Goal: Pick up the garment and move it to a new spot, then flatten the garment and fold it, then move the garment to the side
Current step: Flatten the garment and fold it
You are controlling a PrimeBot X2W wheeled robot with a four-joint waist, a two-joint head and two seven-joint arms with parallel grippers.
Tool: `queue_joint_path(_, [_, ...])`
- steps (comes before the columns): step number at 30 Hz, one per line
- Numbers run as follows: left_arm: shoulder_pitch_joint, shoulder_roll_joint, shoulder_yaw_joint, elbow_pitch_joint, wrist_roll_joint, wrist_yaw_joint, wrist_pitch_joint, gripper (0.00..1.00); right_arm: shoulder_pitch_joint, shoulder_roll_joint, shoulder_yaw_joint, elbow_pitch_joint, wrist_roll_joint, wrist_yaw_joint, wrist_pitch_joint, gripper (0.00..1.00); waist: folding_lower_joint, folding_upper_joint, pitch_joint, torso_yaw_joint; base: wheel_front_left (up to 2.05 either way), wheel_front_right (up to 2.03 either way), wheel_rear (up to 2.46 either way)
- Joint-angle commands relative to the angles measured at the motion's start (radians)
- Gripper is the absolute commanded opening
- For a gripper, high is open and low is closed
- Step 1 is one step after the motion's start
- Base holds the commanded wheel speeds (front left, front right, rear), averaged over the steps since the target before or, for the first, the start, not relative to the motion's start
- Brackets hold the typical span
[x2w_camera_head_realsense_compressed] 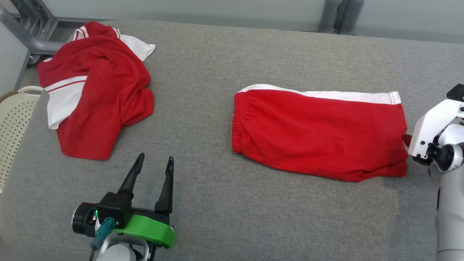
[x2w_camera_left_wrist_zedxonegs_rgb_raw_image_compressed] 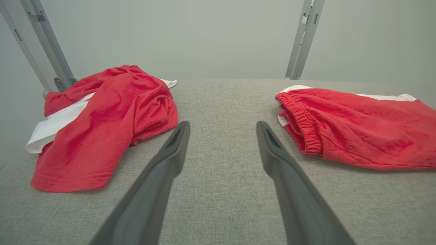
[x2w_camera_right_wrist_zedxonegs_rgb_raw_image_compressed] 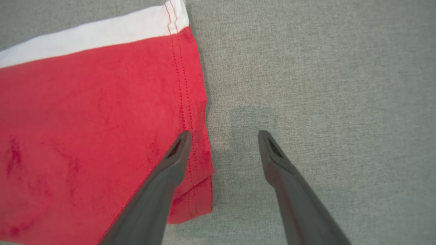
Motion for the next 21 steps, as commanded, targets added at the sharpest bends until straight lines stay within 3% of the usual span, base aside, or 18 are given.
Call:
queue_joint_path(1, [-0.022,0.0,-0.002,0.002,-0.005,-0.005,0.0,1.0,-0.014,0.006,-0.013,0.015,-0.007,0.0,-0.006,1.0,0.0,0.0,0.035,0.035,0.0,0.0,0.0])
queue_joint_path(14, [-0.045,-0.003,-0.012,-0.003,-0.008,-0.006,0.0,1.0,-0.04,0.06,-0.037,0.135,-0.03,0.001,-0.003,1.0,0.0,0.0,0.073,0.061,0.0,0.0,0.0])
queue_joint_path(15, [-0.046,-0.004,-0.015,-0.003,-0.009,-0.006,0.0,1.0,-0.042,0.063,-0.034,0.142,-0.032,0.002,-0.001,0.78,0.0,0.0,0.076,0.062,0.0,0.0,0.0])
queue_joint_path(17, [-0.05,-0.004,-0.019,-0.001,-0.009,-0.006,0.0,1.0,-0.05,0.066,-0.034,0.153,-0.037,0.002,-0.007,0.03,0.0,0.0,0.08,0.066,0.0,0.0,0.0])
queue_joint_path(21, [-0.057,-0.005,-0.024,0.001,-0.013,-0.007,0.0,1.0,-0.06,0.048,-0.04,0.154,-0.063,0.0,-0.027,0.0,0.0,0.0,0.084,0.071,0.0,0.0,0.0])
